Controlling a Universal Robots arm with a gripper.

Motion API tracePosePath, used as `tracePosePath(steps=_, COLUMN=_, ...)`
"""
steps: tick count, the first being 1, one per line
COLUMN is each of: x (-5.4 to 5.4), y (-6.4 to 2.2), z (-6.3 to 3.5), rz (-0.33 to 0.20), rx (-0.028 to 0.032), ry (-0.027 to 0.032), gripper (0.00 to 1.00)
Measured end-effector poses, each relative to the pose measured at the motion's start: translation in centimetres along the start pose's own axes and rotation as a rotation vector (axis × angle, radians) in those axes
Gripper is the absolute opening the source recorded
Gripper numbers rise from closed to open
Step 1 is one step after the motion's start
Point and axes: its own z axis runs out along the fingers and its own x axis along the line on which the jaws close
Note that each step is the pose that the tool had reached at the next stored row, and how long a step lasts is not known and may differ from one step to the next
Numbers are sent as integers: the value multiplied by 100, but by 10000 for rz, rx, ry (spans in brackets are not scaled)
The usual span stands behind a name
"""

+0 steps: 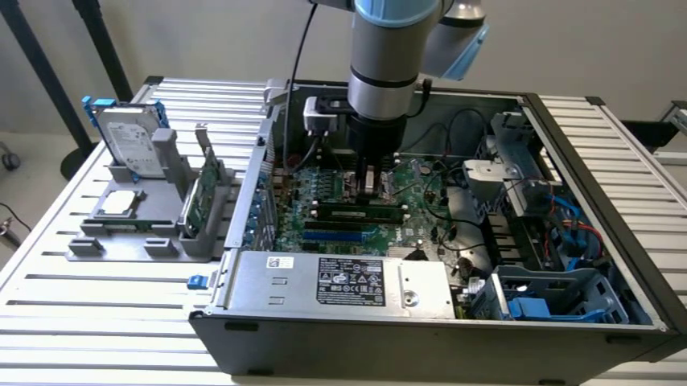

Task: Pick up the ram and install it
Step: 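Press down the ram until it locks into place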

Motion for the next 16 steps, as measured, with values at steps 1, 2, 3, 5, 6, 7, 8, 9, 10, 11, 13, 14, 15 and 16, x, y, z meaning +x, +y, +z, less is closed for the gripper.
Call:
tracePosePath(steps=1, x=0, y=1, z=6, rz=-19, rx=4, ry=-9, gripper=11)
tracePosePath(steps=2, x=1, y=3, z=13, rz=-38, rx=8, ry=-17, gripper=11)
tracePosePath(steps=3, x=1, y=4, z=20, rz=-59, rx=10, ry=-26, gripper=11)
tracePosePath(steps=5, x=3, y=6, z=33, rz=-97, rx=14, ry=-38, gripper=11)
tracePosePath(steps=6, x=3, y=7, z=40, rz=-115, rx=16, ry=-44, gripper=11)
tracePosePath(steps=7, x=4, y=7, z=46, rz=-133, rx=16, ry=-47, gripper=11)
tracePosePath(steps=8, x=5, y=8, z=51, rz=-150, rx=16, ry=-48, gripper=11)
tracePosePath(steps=9, x=6, y=8, z=56, rz=-165, rx=15, ry=-49, gripper=11)
tracePosePath(steps=10, x=7, y=9, z=61, rz=-180, rx=16, ry=-50, gripper=11)
tracePosePath(steps=11, x=9, y=9, z=67, rz=-194, rx=15, ry=-51, gripper=11)
tracePosePath(steps=13, x=10, y=9, z=81, rz=-223, rx=19, ry=-64, gripper=11)
tracePosePath(steps=14, x=12, y=9, z=84, rz=-238, rx=18, ry=-61, gripper=11)
tracePosePath(steps=15, x=15, y=9, z=86, rz=-251, rx=17, ry=-60, gripper=11)
tracePosePath(steps=16, x=15, y=9, z=86, rz=-261, rx=17, ry=-59, gripper=11)
